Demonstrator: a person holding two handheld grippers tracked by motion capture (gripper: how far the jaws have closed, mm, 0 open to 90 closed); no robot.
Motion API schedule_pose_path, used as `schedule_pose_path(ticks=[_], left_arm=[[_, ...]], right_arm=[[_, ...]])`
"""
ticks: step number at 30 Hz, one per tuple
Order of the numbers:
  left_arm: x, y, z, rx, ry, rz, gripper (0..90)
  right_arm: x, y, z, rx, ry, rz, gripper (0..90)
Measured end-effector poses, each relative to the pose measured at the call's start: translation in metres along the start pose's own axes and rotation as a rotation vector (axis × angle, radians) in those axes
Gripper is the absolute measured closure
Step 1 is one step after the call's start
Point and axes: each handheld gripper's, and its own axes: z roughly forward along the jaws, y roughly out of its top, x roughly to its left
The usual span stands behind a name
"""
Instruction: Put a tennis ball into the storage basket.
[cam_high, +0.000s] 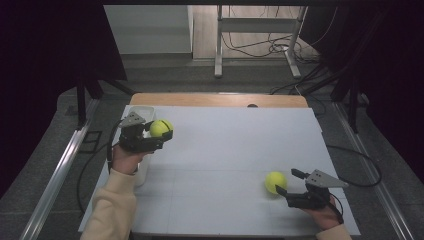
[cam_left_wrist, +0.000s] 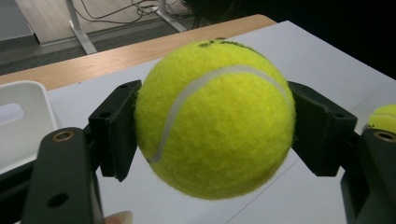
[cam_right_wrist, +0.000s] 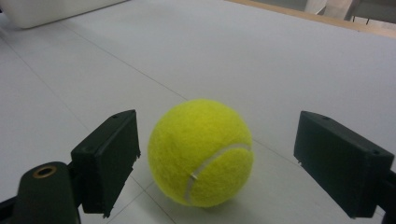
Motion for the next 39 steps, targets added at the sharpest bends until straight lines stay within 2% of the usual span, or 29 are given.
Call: schedule_pose_path(ticks=[21, 39], left_arm=[[0.016, -0.003, -0.017, -0.026, 0.034, -0.035, 26.0], [0.034, -0.007, -0.034, -0.051, 0.098, -0.071, 26.0]], right_arm=[[0.0, 0.0, 0.0, -0.001, 0.0, -0.002, 14.7], [0.0, 0.0, 0.0, 0.001, -0.004, -0.003, 14.7]])
